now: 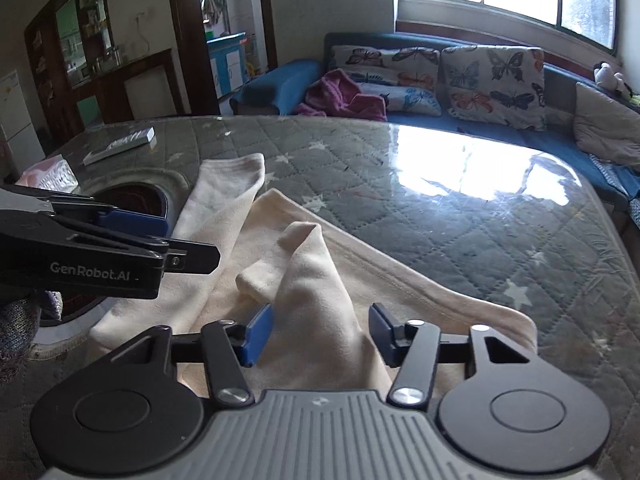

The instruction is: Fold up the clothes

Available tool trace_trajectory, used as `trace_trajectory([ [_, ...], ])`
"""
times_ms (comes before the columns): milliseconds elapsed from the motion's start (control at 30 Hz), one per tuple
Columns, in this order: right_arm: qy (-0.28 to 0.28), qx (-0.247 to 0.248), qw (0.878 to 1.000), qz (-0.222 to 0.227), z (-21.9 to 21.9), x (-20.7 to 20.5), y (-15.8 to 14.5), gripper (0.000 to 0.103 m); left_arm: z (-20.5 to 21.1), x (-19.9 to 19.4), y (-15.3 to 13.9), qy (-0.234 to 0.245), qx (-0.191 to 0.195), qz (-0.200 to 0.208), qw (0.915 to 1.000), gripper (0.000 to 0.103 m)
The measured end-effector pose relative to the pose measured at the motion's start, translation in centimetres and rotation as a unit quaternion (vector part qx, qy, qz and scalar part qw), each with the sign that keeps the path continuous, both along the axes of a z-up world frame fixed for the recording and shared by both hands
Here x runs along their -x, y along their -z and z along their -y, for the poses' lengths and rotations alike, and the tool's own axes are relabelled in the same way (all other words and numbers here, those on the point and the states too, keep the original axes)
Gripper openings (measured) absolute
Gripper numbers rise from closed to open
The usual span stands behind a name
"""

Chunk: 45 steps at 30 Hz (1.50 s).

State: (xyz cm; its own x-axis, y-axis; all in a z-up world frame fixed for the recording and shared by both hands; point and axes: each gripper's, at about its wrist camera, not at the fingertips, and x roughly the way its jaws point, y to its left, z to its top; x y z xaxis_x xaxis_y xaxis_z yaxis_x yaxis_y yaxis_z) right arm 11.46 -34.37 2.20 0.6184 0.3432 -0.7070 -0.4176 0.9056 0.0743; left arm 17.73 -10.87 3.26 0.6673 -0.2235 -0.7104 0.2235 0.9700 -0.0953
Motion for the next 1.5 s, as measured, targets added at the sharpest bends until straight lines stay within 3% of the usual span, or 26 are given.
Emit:
trace_trajectory([
  [100, 0.000, 0.000, 1.000, 0.002, 0.1, 0.1, 0.2, 0.031, -0.2, 0.0, 0.5, 0.005, 0.005, -0.001, 1.0000, 0.007],
  [133, 0.002, -0.001, 1.000, 0.006, 0.2, 0.2, 0.0, 0.021, -0.4, 0.3, 0.4, 0.005, 0.009, 0.002, 0.9999, 0.005],
  [233, 0.016, -0.003, 1.000, 0.027, 0.8, 0.9, -0.7, 0.008, -0.8, 1.4, -0.3, 0.002, 0.017, 0.018, 0.9997, 0.003],
  [333, 0.040, -0.001, 0.998, 0.049, 2.0, 2.1, -1.8, 0.003, -2.1, 3.0, -1.3, -0.010, 0.030, 0.033, 0.9990, 0.003],
  [500, 0.054, -0.004, 0.996, 0.065, 3.6, 3.6, -3.3, 0.003, -4.8, 6.5, -3.1, -0.039, 0.054, 0.054, 0.9963, 0.003],
  [567, 0.047, -0.003, 0.997, 0.061, 3.5, 3.8, -3.6, 0.007, -5.9, 8.3, -3.6, -0.050, 0.063, 0.060, 0.9949, 0.002],
  [733, 0.026, -0.007, 0.999, 0.042, 1.8, 3.0, -2.3, 0.037, -9.2, 13.0, -3.4, -0.090, 0.077, 0.055, 0.9914, 0.002],
  [833, 0.018, 0.004, 0.999, 0.033, 0.5, 1.8, -0.7, 0.040, -11.0, 15.1, -2.6, -0.112, 0.081, 0.041, 0.9895, 0.002],
  [967, 0.013, -0.001, 1.000, 0.012, -0.4, 0.8, 1.0, 0.034, -12.3, 17.1, -1.6, -0.128, 0.084, 0.023, 0.9880, 0.002],
  [1033, 0.019, -0.006, 0.999, 0.024, 0.1, 1.7, 0.4, 0.009, -12.7, 17.8, -1.4, -0.133, 0.087, 0.018, 0.9872, 0.002],
  [1067, 0.025, -0.005, 0.999, 0.036, 0.6, 2.4, -0.2, 0.006, -12.8, 18.2, -1.3, -0.135, 0.087, 0.018, 0.9869, 0.002],
  [1333, 0.092, 0.000, 0.988, 0.127, 5.9, 9.3, -5.0, 0.004, -13.4, 22.6, -1.5, -0.131, 0.079, 0.023, 0.9879, 0.002],
  [1500, 0.147, -0.007, 0.979, 0.144, 10.4, 14.7, -6.3, 0.004, -14.1, 25.5, -1.4, -0.129, 0.077, 0.014, 0.9886, 0.002],
])
